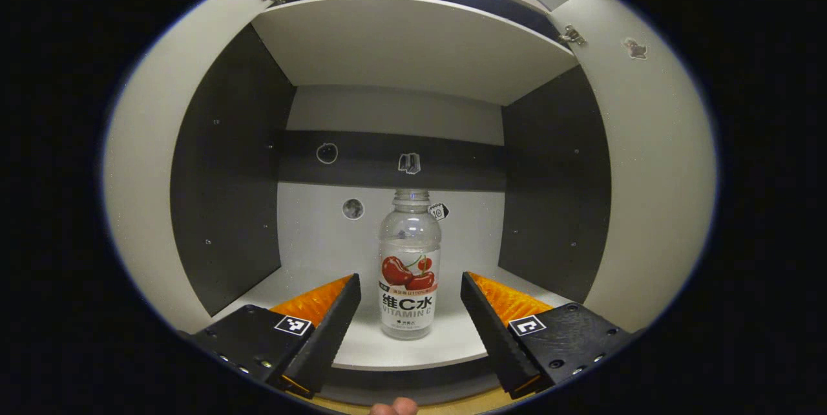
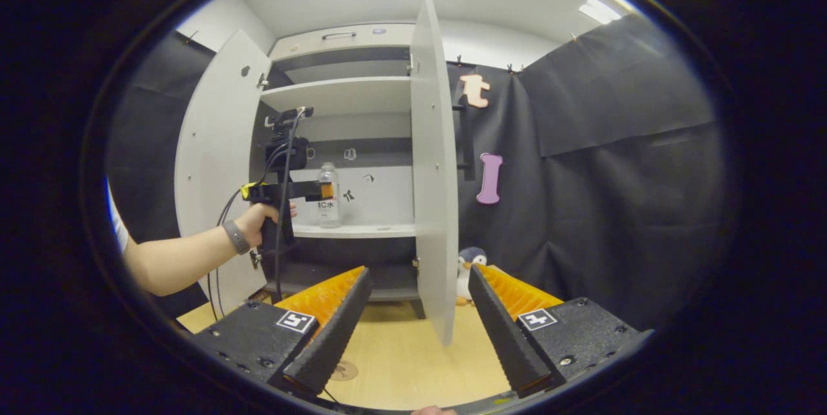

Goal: Grasp the bottle in the cabinet with the left hand and place it on the coaster, then close the right door with the right hand and the left door with the left hand.

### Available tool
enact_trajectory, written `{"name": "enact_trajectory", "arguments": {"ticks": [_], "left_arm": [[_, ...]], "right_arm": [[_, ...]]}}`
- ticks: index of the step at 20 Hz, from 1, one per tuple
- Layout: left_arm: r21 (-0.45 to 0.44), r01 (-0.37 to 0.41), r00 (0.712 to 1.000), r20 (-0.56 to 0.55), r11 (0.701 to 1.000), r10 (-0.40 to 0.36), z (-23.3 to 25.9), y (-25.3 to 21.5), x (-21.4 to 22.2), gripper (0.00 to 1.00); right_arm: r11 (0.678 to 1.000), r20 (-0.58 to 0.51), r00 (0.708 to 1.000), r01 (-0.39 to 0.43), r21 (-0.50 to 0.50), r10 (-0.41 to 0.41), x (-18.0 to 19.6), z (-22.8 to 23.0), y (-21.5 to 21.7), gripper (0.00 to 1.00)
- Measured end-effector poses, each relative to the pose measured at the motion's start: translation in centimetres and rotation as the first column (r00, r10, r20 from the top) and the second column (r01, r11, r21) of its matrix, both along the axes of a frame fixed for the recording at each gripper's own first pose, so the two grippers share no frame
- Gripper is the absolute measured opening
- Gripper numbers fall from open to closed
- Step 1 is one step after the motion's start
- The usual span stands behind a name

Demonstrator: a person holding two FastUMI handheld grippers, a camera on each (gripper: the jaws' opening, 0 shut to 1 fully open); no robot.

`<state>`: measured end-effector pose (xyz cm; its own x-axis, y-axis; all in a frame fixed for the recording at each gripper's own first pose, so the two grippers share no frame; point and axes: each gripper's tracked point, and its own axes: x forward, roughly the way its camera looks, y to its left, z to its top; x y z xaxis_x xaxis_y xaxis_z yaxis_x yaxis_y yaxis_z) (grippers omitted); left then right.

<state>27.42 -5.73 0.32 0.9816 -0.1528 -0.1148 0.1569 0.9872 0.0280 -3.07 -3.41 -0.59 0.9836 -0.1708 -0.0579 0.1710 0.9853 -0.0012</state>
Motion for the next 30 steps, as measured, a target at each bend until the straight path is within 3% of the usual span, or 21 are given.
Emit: {"name": "enact_trajectory", "arguments": {"ticks": [5,13,14,15,18,20,24,30], "left_arm": [[0.016,0.001,1.0,-0.023,1.0,0.0,-1.0,-0.2,3.2,0.94],[0.055,0.013,0.999,-0.049,0.998,-0.011,-1.9,-0.3,6.4,0.95],[0.054,0.01,0.999,-0.044,0.998,-0.008,-2.0,-0.5,6.8,0.88],[0.048,0.018,0.999,-0.046,0.999,-0.016,-1.9,-0.7,6.4,0.75],[0.031,0.016,0.999,-0.028,0.999,-0.015,-0.7,-0.2,5.2,0.78],[0.022,0.03,1.0,0.007,0.999,-0.03,0.9,-0.1,3.0,0.82],[-0.033,0.106,0.994,0.027,0.994,-0.105,2.4,-0.8,-4.4,0.78],[-0.08,0.158,0.987,-0.003,0.984,-0.159,-3.1,-1.5,-16.1,0.78]], "right_arm": [[0.999,0.002,0.999,0.04,0.004,-0.04,0.0,0.1,-1.0,0.99],[0.999,-0.014,0.999,0.039,0.003,-0.039,0.1,-0.2,-1.2,0.99],[0.999,-0.016,0.999,0.037,0.002,-0.037,0.1,-0.2,-1.1,0.99],[0.999,-0.018,0.999,0.037,0.001,-0.037,0.2,-0.2,-1.2,0.99],[1.0,-0.013,1.0,0.028,0.009,-0.028,0.2,0.0,-1.0,0.99],[1.0,-0.003,1.0,0.013,0.011,-0.013,0.4,0.2,-0.6,0.99],[0.999,0.012,0.999,-0.036,0.009,0.036,0.7,0.4,0.4,0.99],[0.998,0.052,0.996,-0.069,-0.01,0.07,0.3,1.7,0.7,0.96]]}}
